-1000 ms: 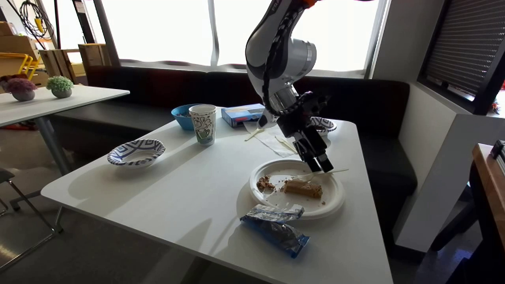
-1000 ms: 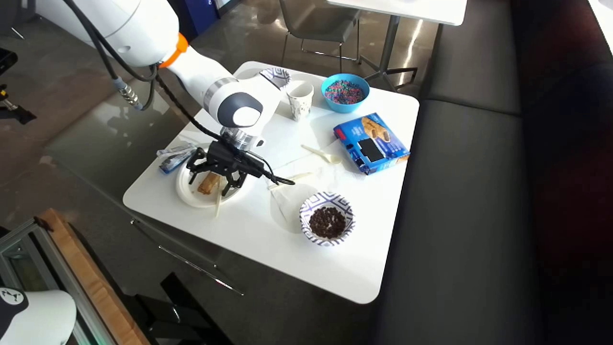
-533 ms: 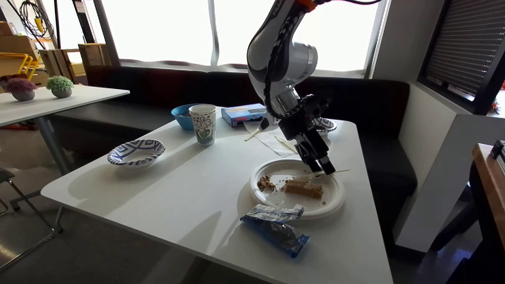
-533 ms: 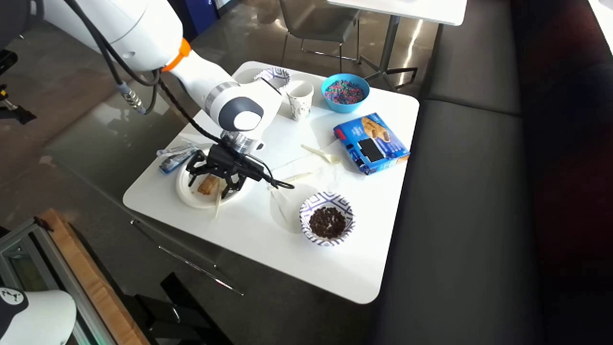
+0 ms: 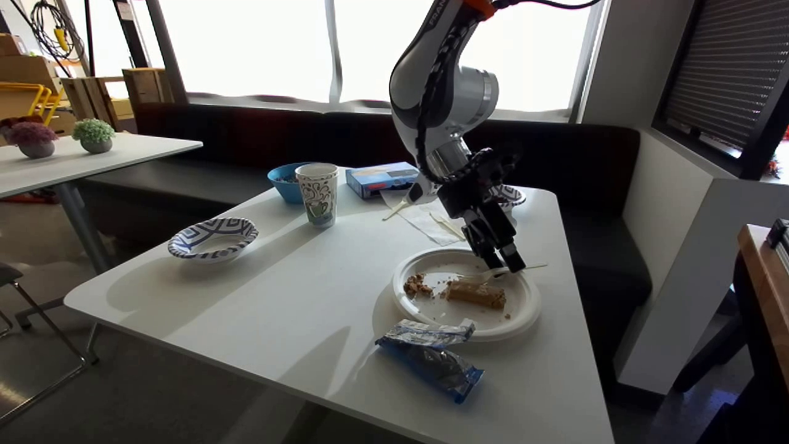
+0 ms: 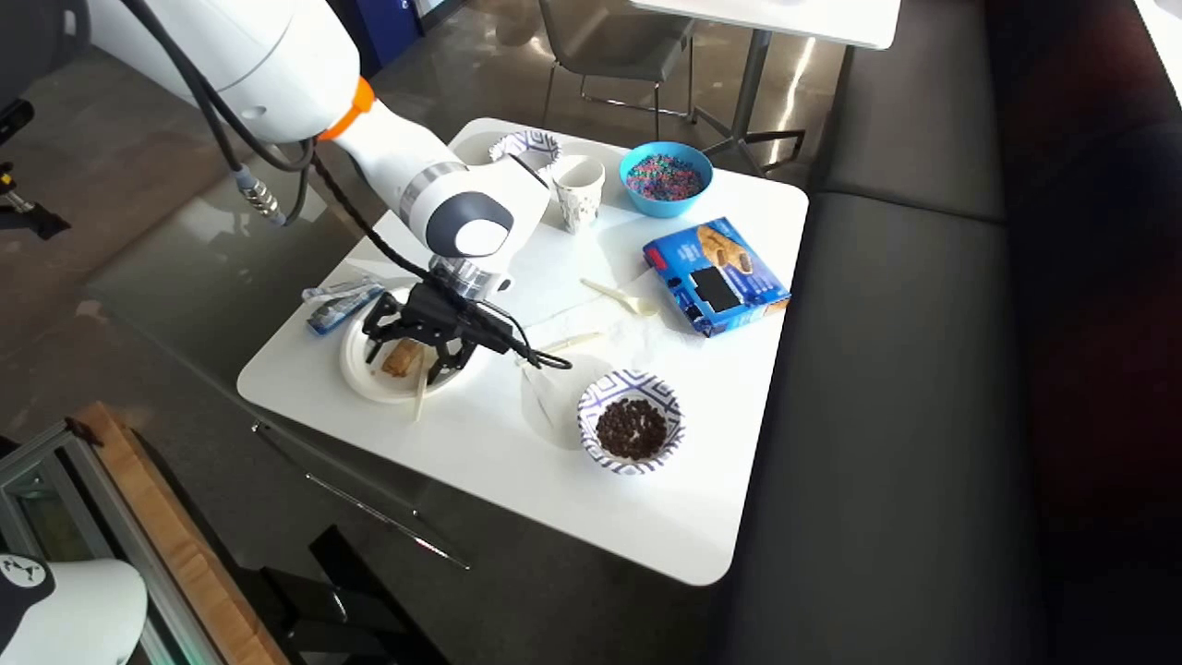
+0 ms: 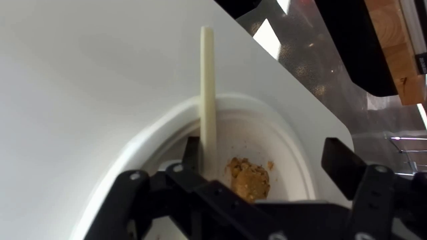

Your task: Use the fork to cut a piece of the brown object

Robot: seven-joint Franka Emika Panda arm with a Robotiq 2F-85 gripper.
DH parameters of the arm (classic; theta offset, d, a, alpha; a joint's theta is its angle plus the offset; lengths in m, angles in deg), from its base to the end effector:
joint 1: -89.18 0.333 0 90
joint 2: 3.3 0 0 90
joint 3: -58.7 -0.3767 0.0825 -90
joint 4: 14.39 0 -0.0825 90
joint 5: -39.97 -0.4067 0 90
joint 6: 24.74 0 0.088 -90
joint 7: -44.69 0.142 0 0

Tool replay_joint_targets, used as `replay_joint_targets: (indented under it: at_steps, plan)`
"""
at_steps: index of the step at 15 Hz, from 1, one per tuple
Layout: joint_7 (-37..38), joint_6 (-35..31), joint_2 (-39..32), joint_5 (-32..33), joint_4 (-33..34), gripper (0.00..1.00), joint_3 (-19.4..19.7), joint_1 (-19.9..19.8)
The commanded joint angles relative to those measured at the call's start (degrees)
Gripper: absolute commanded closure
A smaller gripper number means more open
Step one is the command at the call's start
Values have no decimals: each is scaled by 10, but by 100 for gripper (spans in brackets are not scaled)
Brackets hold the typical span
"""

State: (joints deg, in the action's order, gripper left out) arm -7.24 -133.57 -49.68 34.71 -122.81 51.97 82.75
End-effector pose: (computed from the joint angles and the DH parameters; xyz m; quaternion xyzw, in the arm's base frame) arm 0.5387 0.0178 0.0422 -0.8374 -0.3764 0.3143 0.2413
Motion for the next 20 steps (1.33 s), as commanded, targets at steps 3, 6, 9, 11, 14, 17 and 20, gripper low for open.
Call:
replay_joint_targets:
  at_steps: [3, 6, 9, 11, 14, 17, 20]
  plan:
    - [-21, 3, -6, -3, 1, 17, -9, -14]
    - [-28, 4, -7, -3, 2, 21, -9, -15]
    - [-38, 6, -11, -2, 6, 26, -10, -17]
    - [-47, 9, -16, -2, 12, 26, -10, -19]
    - [-57, 11, -20, -3, 17, 26, -10, -21]
    - [-63, 11, -20, -4, 19, 35, -9, -22]
    - [-69, 10, -21, -4, 20, 44, -8, -23]
